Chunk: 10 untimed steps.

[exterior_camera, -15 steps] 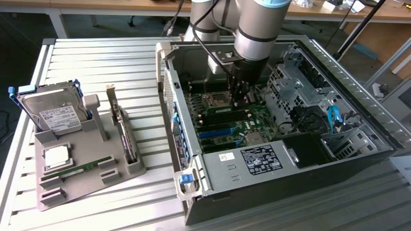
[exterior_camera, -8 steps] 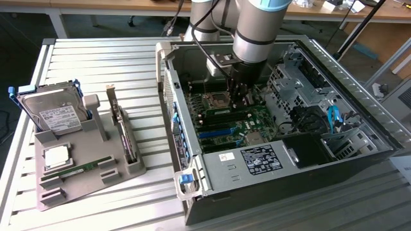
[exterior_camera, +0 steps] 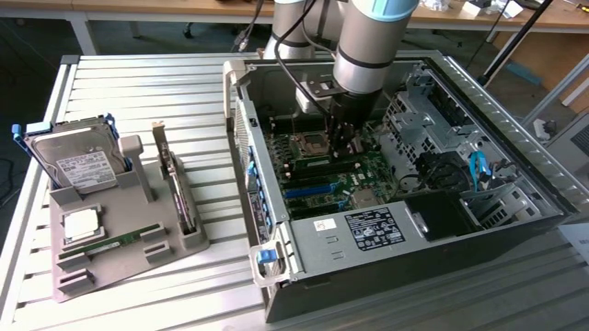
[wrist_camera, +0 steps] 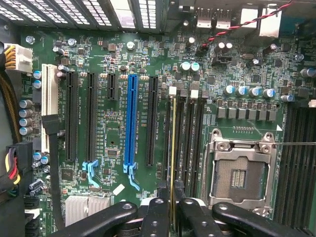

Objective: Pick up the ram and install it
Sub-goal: 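Insert the ram into the slot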

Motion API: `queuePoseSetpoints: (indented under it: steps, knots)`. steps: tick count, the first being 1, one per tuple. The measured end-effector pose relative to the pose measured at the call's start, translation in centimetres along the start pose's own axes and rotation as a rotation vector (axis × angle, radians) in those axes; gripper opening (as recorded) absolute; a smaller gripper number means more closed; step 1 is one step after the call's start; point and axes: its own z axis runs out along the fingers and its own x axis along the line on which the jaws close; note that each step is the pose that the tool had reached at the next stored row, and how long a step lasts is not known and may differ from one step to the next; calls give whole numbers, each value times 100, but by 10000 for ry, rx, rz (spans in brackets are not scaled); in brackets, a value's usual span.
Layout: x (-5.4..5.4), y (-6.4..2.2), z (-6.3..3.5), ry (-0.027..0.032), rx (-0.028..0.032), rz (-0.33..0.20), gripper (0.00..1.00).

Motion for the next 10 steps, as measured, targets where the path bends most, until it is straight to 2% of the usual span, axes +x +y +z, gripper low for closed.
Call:
queuePoseSetpoints:
  steps: [10]
  knots:
    - [15,5,65,10,-1,75,15]
